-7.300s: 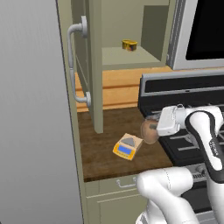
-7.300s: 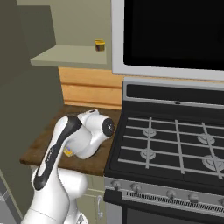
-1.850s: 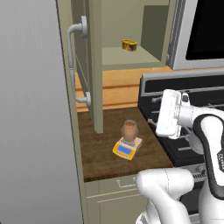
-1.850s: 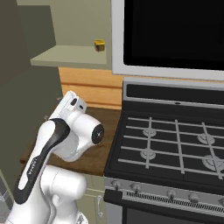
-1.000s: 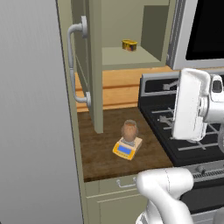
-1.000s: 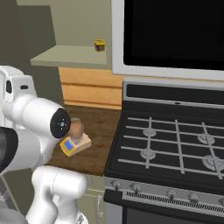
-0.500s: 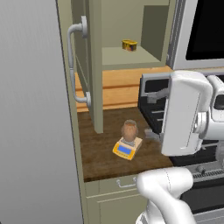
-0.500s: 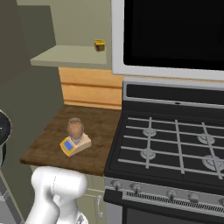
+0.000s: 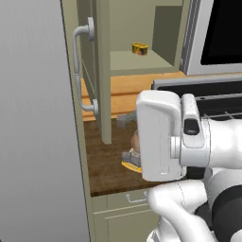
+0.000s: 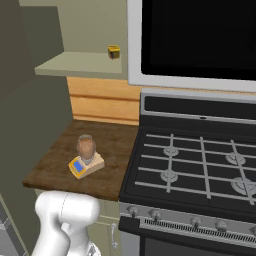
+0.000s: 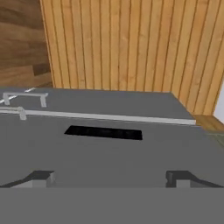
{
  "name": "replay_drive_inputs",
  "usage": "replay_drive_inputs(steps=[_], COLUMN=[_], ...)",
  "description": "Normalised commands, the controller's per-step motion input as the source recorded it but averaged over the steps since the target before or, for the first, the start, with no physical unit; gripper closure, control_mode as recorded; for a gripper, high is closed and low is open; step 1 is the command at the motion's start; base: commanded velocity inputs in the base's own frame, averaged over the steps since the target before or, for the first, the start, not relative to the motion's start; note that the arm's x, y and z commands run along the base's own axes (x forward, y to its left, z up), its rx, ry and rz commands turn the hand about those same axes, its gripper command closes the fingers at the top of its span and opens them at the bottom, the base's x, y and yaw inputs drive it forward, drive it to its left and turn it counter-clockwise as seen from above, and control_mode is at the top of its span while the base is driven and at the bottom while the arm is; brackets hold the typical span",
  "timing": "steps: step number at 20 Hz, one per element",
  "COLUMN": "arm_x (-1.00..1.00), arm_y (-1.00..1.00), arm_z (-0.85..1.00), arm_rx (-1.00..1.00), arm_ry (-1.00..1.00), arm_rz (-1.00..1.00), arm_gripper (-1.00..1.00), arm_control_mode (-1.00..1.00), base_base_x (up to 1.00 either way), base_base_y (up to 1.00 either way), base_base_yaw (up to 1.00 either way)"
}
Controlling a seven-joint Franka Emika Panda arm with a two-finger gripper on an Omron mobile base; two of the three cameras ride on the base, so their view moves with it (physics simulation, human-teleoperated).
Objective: Pick the honey bottle and place it on the digital scale for weighing, and close the cabinet.
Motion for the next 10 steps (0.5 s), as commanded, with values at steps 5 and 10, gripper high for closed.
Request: replay_drive_inputs(steps=[5, 10], arm_x=[0.53, 0.56], arm_y=[0.28, 0.02], arm_z=[-0.16, -0.16], arm_rx=[-0.02, 0.0], arm_ry=[-0.09, -0.04], arm_rz=[-0.16, -0.15], arm_gripper=[-1.0, -1.0], arm_control_mode=[-1.0, -1.0], base_base_x=[0.0, 0.0], base_base_y=[0.0, 0.0], base_base_yaw=[0.0, 0.0])
